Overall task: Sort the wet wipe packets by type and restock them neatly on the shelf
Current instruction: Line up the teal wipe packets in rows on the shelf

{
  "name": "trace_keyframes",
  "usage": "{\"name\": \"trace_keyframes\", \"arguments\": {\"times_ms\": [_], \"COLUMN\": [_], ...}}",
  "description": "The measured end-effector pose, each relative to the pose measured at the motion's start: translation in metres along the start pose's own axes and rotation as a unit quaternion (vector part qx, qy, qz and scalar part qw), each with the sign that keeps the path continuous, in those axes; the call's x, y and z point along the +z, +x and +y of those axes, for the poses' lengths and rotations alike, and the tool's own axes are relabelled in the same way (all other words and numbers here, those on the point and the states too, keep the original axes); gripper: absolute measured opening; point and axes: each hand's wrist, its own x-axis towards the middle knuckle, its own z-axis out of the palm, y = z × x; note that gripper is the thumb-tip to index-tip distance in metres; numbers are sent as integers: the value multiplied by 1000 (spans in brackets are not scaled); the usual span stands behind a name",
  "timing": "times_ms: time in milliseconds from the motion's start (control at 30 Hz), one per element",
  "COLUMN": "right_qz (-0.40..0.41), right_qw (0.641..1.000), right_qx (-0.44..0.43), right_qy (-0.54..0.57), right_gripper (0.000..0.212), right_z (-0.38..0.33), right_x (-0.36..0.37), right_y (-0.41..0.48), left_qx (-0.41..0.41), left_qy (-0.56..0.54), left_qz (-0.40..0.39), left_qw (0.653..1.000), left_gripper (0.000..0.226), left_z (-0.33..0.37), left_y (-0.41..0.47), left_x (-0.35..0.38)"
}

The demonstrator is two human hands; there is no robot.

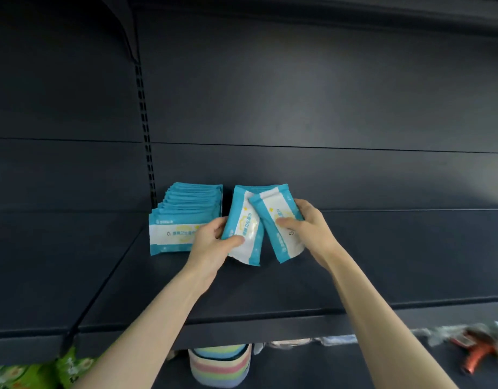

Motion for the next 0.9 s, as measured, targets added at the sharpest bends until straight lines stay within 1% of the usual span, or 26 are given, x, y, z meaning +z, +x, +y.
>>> {"name": "trace_keyframes", "arguments": {"times_ms": [100,167,233,300,400,433,467,567,667,733,833,867,900], "right_qz": [29,43,42,21,2,4,8,24,42,57,75,78,80], "right_qw": [999,999,999,999,999,999,999,999,999,998,997,996,996], "right_qx": [-5,-10,-6,-5,-17,-17,-16,-5,-5,-6,-13,-18,-23], "right_qy": [26,33,28,27,31,30,30,25,5,-6,-24,-29,-36], "right_gripper": [33,34,38,44,65,67,64,47,42,42,41,41,41], "right_z": [4,5,7,9,11,13,15,24,30,31,32,32,32], "right_x": [-8,-15,-21,-28,-37,-41,-44,-49,-50,-50,-50,-49,-49], "right_y": [13,21,30,37,46,49,51,57,60,62,64,63,63], "left_qx": [24,50,89,128,174,181,181,157,136,143,188,201,211], "left_qy": [34,73,146,213,278,301,324,385,438,479,569,587,595], "left_qz": [13,18,25,34,35,37,39,35,29,31,26,25,30], "left_qw": [999,996,985,968,944,936,928,909,888,866,800,783,775], "left_gripper": [30,26,24,25,27,28,29,28,26,28,29,28,27], "left_z": [-4,-6,-5,-2,2,2,3,-2,-7,-8,-8,-9,-10], "left_y": [15,25,35,44,57,62,67,81,90,96,101,103,103], "left_x": [2,5,9,15,28,31,34,38,41,43,47,48,48]}}
